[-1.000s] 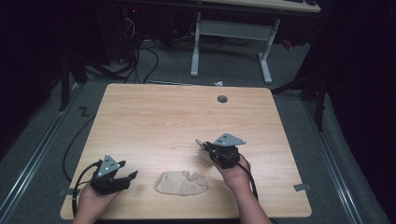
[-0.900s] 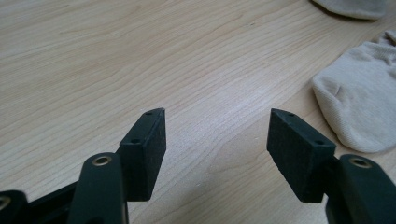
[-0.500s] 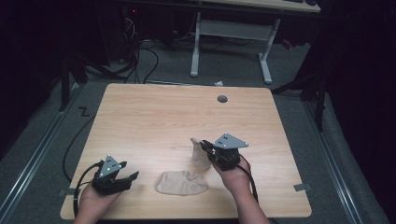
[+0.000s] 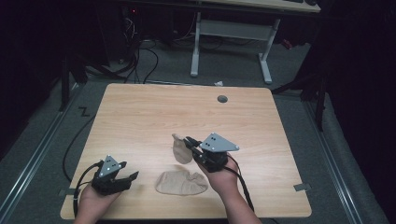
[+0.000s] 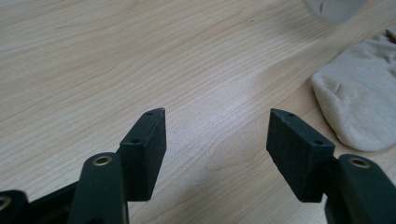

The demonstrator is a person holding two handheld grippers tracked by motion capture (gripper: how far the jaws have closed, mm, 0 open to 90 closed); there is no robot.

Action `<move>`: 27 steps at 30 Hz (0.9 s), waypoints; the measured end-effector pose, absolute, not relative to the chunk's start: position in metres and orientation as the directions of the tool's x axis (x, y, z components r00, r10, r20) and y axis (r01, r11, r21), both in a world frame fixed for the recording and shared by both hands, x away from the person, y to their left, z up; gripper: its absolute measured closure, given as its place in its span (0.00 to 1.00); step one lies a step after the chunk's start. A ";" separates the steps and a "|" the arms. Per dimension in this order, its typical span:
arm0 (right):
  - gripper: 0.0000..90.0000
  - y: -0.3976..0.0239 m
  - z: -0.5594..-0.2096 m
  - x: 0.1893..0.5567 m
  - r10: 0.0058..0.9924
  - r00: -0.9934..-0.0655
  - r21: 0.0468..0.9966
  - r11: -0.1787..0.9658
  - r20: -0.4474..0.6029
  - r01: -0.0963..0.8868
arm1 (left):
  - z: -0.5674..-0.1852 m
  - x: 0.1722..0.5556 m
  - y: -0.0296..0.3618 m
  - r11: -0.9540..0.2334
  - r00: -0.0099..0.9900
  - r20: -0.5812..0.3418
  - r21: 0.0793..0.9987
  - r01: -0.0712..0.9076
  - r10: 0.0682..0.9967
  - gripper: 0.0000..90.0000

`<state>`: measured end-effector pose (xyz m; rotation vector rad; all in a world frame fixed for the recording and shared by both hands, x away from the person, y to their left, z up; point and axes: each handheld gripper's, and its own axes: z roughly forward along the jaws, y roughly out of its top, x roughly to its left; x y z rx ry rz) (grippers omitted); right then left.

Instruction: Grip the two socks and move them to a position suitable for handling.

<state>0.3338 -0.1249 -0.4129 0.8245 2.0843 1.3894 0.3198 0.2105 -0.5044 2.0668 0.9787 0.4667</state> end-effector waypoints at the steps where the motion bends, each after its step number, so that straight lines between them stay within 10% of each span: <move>1: 0.94 -0.123 -0.418 0.337 0.719 -0.692 0.927 0.303 -0.068 0.223 | -0.504 0.320 0.211 -0.395 0.636 -0.003 0.782 0.483 0.772 0.43; 27: 0.89 -0.181 -0.490 0.375 0.855 -0.518 0.794 0.334 -0.028 0.509 | -0.501 0.326 0.195 -0.400 0.655 -0.013 0.783 0.477 0.755 0.45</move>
